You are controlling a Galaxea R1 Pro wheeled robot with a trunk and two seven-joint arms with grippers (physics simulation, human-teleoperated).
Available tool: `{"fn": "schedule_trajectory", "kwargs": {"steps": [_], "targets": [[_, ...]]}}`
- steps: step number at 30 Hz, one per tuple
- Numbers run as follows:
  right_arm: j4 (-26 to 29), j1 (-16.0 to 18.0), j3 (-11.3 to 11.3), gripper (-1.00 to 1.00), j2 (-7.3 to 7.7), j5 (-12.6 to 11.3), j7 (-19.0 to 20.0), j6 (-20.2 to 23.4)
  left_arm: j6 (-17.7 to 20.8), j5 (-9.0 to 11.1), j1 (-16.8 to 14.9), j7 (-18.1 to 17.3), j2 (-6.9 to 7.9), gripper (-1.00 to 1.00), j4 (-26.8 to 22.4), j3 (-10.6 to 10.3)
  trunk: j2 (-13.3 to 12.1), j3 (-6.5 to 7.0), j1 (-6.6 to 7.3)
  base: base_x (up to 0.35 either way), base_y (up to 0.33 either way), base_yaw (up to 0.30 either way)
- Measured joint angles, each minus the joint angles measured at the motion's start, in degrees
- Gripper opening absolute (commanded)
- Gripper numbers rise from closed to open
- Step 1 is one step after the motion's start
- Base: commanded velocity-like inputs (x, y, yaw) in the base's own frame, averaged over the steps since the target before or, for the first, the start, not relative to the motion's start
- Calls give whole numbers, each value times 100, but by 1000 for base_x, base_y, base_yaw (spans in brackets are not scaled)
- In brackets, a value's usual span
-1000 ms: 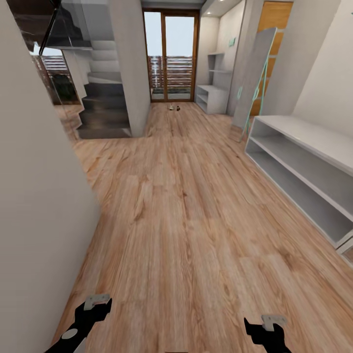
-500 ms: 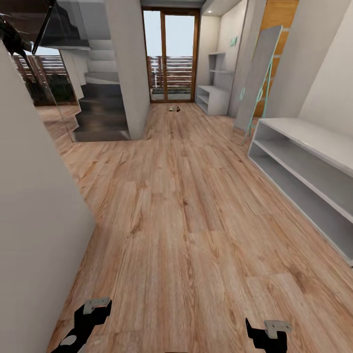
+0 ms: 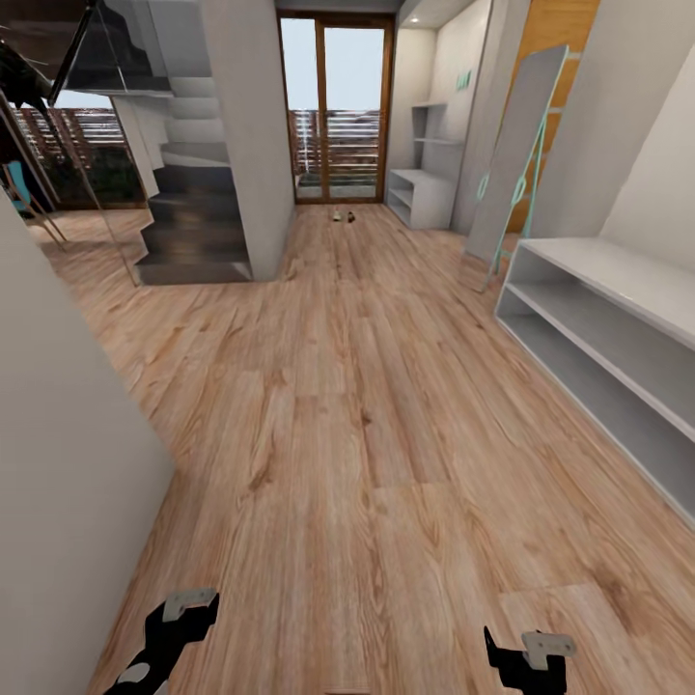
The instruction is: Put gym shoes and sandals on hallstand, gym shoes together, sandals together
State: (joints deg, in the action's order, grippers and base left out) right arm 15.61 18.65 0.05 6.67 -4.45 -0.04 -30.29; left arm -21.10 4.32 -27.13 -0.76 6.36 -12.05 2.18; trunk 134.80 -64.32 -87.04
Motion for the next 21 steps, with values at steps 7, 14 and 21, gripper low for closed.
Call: {"fn": "schedule_trajectory", "kwargs": {"steps": [7,14,21], "targets": [[-1,0,1,100,0,-1,11,-4,-13,7,0,4,0,100,149,3,0,0,0,337,0,0],[5,-1,3,100,0,-1,21,-8,-26,21,0,5,6,100,307,-3,0,0,0,337,0,0],[7,0,3,100,0,-1,18,-9,-27,23,0,5,7,100,327,-3,0,0,0,338,0,0]]}}
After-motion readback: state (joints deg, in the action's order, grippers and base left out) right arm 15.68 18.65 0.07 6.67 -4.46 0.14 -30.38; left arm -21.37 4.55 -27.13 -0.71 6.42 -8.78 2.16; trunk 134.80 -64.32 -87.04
